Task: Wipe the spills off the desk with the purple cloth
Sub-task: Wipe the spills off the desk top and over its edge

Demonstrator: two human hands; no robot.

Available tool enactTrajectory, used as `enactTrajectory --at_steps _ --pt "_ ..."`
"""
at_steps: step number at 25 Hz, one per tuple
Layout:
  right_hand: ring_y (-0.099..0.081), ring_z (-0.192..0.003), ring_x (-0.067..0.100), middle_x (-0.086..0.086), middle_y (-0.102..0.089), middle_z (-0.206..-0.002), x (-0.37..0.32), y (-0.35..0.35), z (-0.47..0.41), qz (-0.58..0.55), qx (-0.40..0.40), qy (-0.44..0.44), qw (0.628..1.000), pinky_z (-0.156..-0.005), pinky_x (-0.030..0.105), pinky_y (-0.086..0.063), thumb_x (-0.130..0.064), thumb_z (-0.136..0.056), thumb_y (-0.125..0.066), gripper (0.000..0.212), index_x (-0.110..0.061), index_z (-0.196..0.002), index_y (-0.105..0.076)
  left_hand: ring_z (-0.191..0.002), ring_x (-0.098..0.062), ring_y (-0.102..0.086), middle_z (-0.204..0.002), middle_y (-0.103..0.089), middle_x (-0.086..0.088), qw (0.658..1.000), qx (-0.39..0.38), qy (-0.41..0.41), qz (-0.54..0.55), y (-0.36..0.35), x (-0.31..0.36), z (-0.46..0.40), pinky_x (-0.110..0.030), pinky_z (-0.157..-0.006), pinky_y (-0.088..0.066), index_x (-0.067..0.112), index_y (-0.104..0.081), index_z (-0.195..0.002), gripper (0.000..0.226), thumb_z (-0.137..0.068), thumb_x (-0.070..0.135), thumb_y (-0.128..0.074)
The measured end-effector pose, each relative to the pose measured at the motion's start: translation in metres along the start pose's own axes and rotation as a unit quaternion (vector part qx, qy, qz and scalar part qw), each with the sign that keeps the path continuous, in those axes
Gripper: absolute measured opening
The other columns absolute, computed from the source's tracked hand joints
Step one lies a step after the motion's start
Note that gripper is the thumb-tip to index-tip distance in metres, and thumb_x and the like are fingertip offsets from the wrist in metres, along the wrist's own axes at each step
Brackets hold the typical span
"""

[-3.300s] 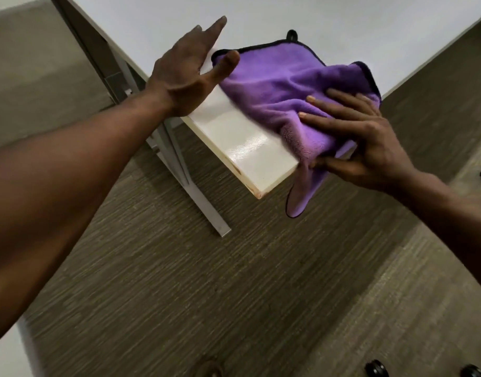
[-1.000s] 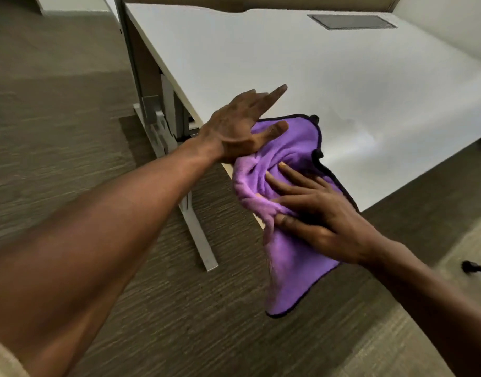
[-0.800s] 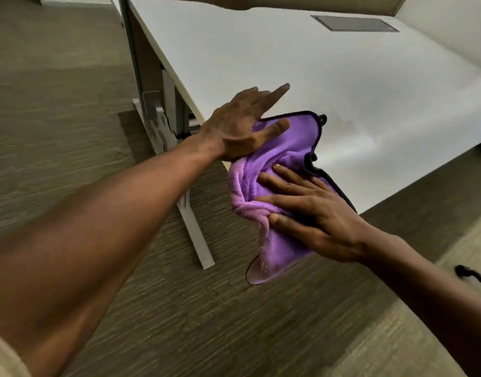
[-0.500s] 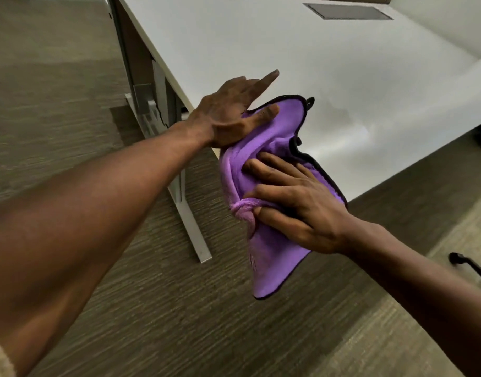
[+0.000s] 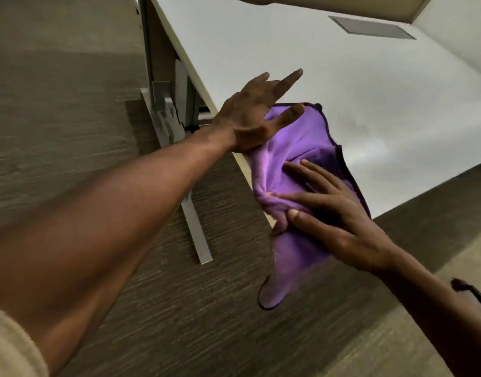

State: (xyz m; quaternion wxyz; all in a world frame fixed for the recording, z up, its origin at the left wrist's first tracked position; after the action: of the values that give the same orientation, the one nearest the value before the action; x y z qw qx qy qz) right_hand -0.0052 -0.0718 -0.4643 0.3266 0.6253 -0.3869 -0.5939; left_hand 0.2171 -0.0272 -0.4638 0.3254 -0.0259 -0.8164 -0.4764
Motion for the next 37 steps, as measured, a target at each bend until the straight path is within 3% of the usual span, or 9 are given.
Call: enactTrajectory --at_steps 3,8,14,20,24,26,30,32,37 --pt "-0.015 -0.158 0.014 -0.015 -0.025 -0.168 -0.022 -0.014 0.0 0.134 -0.063 0.073 0.986 -0.121 0.053 -0.026 -0.064 -0.096 -0.045 0.038 -0.06 -0.132 -0.057 -0.157 -0.022 -0.014 -0.163 -0.037 0.005 1.0 -0.008 -0.01 -0.005 -0.001 0.003 -0.001 -0.045 -0.122 -0.024 0.041 -0.013 -0.161 0.073 -0.097 0.071 -0.029" --pt "-0.023 -0.154 0.027 -0.002 -0.031 -0.165 -0.028 -0.011 -0.011 0.197 -0.075 0.055 0.976 -0.114 0.053 -0.031 -0.058 -0.092 -0.05 0.037 -0.045 -0.124 -0.064 -0.158 -0.024 -0.011 -0.166 -0.031 0.003 1.0 -0.015 0.006 -0.026 0.0 0.001 -0.001 -0.05 -0.123 -0.022 0.041 -0.012 -0.162 0.074 -0.096 0.072 -0.026" --pt "-0.03 -0.151 0.017 -0.006 -0.041 -0.158 -0.026 -0.006 0.009 0.066 -0.08 0.083 0.991 -0.115 0.053 -0.031 -0.047 -0.084 -0.058 0.027 -0.041 -0.105 -0.074 -0.158 -0.022 -0.007 -0.168 -0.027 0.006 0.998 -0.035 0.046 0.003 0.001 -0.004 -0.004 -0.051 -0.124 -0.016 0.044 -0.01 -0.161 0.083 -0.088 0.081 -0.021" --pt "-0.018 -0.156 0.022 -0.005 -0.028 -0.166 -0.026 -0.009 -0.012 0.177 -0.062 0.008 0.982 -0.119 0.053 -0.025 -0.059 -0.087 -0.042 0.046 -0.055 -0.13 -0.058 -0.156 -0.022 -0.015 -0.162 -0.038 0.003 0.998 -0.024 0.057 -0.005 0.0 -0.004 -0.006 -0.051 -0.12 -0.023 0.041 -0.013 -0.161 0.089 -0.083 0.084 -0.016" --pt "-0.029 -0.153 0.025 0.001 -0.04 -0.16 -0.034 -0.016 0.013 0.153 -0.058 0.1 0.981 -0.112 0.048 -0.033 -0.052 -0.072 -0.054 0.038 -0.039 -0.102 -0.073 -0.145 -0.022 -0.035 -0.148 -0.05 -0.008 0.998 -0.034 0.049 -0.025 0.001 -0.005 -0.005 -0.037 -0.105 -0.03 0.043 -0.016 -0.16 0.085 -0.085 0.083 -0.015" --pt "-0.033 -0.152 0.02 -0.002 -0.045 -0.157 -0.032 -0.012 0.015 0.102 -0.059 0.113 0.987 -0.114 0.049 -0.034 -0.046 -0.063 -0.063 0.036 -0.039 -0.096 -0.076 -0.146 -0.021 -0.035 -0.152 -0.047 -0.007 0.998 -0.027 0.057 -0.011 0.002 -0.007 -0.006 -0.039 -0.109 -0.029 0.042 -0.015 -0.16 0.086 -0.085 0.083 -0.016" --pt "-0.036 -0.152 0.013 -0.005 -0.048 -0.157 -0.007 0.004 0.016 0.046 -0.004 0.111 0.993 -0.12 0.05 -0.036 -0.052 -0.076 -0.077 0.054 -0.033 -0.126 -0.072 -0.143 -0.022 -0.038 -0.151 -0.048 -0.005 0.998 -0.016 0.068 0.004 0.004 -0.009 -0.006 -0.045 -0.115 -0.033 0.039 -0.016 -0.161 0.09 -0.083 0.085 -0.017" --pt "-0.037 -0.152 0.017 -0.002 -0.049 -0.157 0.018 0.014 0.027 0.079 0.062 0.077 0.992 -0.12 0.053 -0.037 -0.058 -0.084 -0.07 0.064 -0.025 -0.138 -0.063 -0.147 -0.02 -0.034 -0.153 -0.046 -0.004 0.997 -0.013 0.069 0.012 0.002 -0.009 -0.006 -0.043 -0.116 -0.031 0.04 -0.016 -0.161 0.091 -0.082 0.086 -0.017" --pt "-0.031 -0.154 0.023 0.002 -0.045 -0.159 0.053 0.005 0.066 0.072 0.235 -0.062 0.967 -0.124 0.059 -0.022 -0.056 -0.096 -0.053 0.057 -0.024 -0.142 -0.055 -0.147 -0.02 -0.033 -0.153 -0.046 -0.002 0.998 -0.004 0.058 0.002 0.001 -0.007 -0.004 -0.044 -0.112 -0.032 0.037 -0.016 -0.161 0.091 -0.084 0.085 -0.019"
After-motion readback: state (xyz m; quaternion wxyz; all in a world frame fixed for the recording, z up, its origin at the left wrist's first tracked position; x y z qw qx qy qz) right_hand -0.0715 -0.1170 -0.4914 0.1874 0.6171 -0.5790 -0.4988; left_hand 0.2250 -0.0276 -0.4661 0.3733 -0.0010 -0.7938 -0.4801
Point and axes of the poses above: each hand's wrist, its own z-axis away from the middle knuckle, its own y-axis out of the back of the hand, x = y × z, the point moved 6 cm from there along -z, towards the middle knuckle
